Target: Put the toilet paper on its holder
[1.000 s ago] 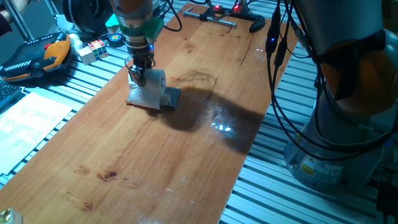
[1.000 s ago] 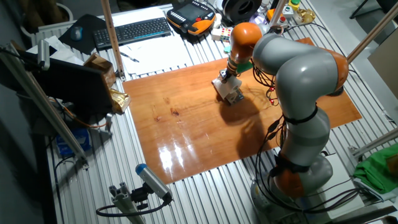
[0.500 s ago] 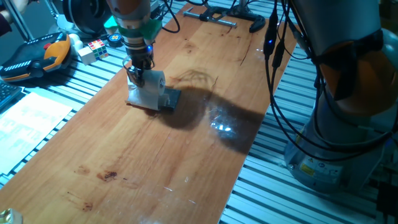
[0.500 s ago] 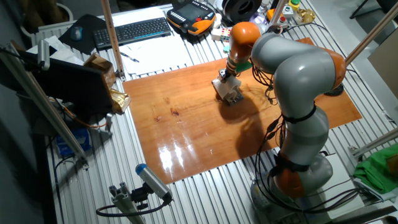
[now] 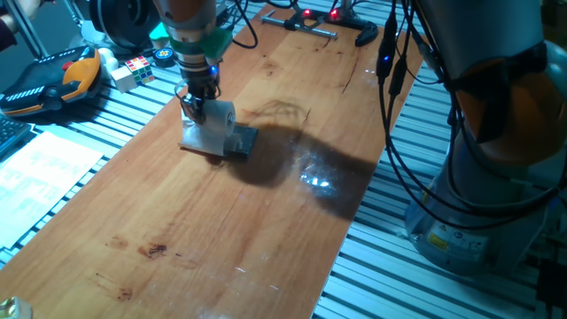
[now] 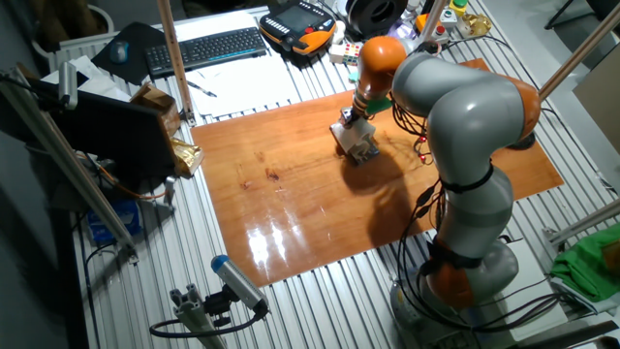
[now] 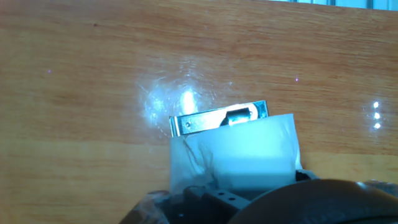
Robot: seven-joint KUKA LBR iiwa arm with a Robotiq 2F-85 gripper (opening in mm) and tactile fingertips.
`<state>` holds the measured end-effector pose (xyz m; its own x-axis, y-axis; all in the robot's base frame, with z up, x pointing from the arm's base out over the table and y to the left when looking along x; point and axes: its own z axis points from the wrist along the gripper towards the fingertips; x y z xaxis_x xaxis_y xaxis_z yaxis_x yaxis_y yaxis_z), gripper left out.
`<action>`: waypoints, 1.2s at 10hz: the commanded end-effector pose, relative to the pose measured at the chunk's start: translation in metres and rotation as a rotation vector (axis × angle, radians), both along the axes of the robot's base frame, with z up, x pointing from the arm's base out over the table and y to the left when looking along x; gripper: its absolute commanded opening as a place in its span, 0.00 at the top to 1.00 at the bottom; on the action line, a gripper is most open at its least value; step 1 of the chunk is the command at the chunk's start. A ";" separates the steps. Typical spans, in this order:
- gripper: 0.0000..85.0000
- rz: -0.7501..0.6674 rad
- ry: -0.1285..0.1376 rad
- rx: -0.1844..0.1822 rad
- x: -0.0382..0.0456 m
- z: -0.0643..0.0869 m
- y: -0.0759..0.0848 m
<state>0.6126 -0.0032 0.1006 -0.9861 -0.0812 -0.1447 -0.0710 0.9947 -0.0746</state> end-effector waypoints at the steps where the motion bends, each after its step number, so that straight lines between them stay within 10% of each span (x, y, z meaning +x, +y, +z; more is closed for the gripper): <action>1: 0.00 -0.005 -0.002 -0.001 0.0000 0.000 0.000; 9: 0.00 -0.063 -0.024 0.012 -0.0125 0.034 0.006; 12: 0.38 -0.080 0.037 0.059 -0.0270 0.067 0.031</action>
